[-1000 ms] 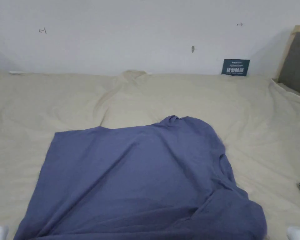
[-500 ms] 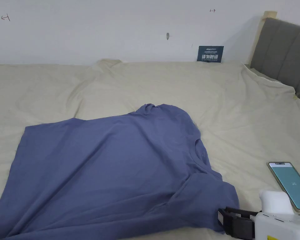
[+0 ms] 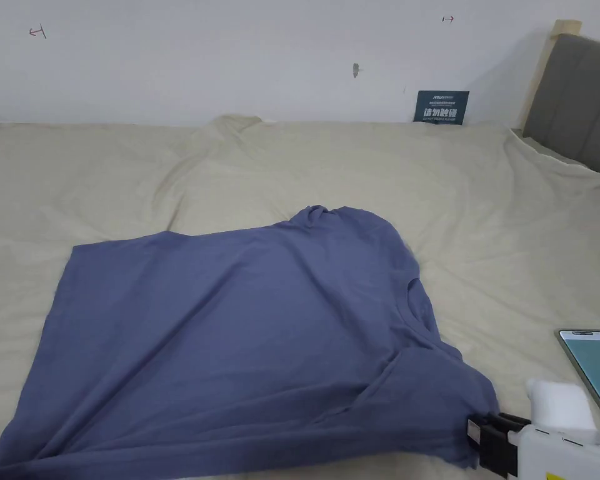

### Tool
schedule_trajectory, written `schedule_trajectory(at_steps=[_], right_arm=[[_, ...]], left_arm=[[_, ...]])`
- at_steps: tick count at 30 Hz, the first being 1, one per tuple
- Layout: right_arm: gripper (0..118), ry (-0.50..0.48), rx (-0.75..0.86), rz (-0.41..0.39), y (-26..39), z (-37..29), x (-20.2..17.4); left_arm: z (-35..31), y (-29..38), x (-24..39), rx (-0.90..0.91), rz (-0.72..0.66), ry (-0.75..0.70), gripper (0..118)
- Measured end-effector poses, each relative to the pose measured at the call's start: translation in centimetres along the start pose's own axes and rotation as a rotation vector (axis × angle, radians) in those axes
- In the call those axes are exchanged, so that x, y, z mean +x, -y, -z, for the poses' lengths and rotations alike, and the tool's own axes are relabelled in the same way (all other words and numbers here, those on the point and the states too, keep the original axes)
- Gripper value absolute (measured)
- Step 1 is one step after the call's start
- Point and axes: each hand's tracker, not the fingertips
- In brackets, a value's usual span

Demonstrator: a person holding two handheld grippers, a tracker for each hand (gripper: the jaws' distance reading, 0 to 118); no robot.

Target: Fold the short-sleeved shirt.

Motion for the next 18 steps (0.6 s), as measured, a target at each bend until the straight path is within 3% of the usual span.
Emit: schedule_trajectory(at_steps=[11, 18], right_arm=[[1, 0.007, 0.092, -0.053, -9.2, 1.6, -1.6], [1, 0.047, 0.045, -0.11, -15.4, 9.2, -3.3]], left_arm=[[0.8, -7.3, -0.8, 0.092, -0.023, 0.037, 2], [8.6, -14.1, 1.1, 0.054, 0.049, -0.009, 2]])
